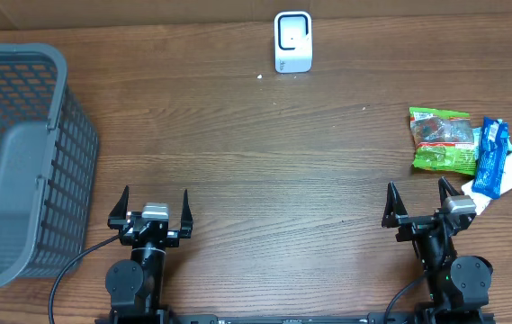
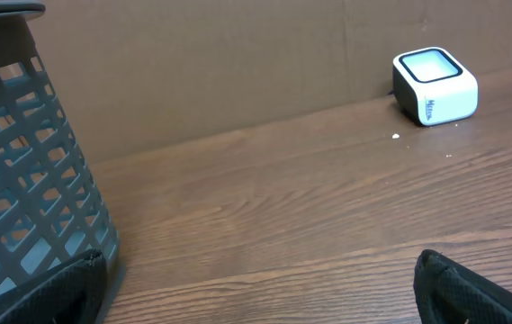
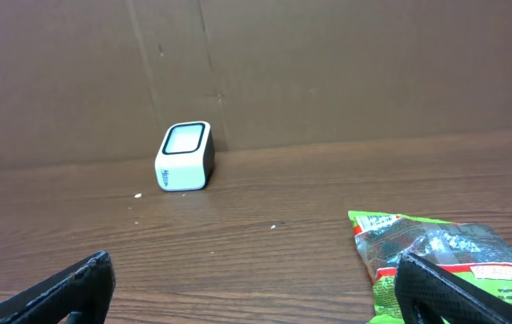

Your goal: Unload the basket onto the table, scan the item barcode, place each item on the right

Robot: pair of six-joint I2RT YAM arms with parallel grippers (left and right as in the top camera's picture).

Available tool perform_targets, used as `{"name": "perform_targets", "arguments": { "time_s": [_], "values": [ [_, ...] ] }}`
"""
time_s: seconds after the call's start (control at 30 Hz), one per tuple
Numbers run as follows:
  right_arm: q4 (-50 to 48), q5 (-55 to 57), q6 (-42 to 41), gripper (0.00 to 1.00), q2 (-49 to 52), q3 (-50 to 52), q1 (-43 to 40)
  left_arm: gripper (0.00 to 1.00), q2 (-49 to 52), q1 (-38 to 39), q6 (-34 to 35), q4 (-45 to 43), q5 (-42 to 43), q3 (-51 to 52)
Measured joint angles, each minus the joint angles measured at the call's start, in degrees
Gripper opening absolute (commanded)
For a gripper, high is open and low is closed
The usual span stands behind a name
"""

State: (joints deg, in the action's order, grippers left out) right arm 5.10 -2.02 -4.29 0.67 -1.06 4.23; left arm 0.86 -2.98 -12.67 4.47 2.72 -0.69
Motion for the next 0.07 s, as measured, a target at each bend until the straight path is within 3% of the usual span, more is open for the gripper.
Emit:
{"name": "perform_targets", "arguments": {
  "time_s": [0.07],
  "values": [
    [0.04, -0.02, 0.00, 1.00, 0.00, 0.00, -0.02, 1.00, 0.00, 0.00, 0.00, 0.00, 0.00, 0.00]
  ]
}}
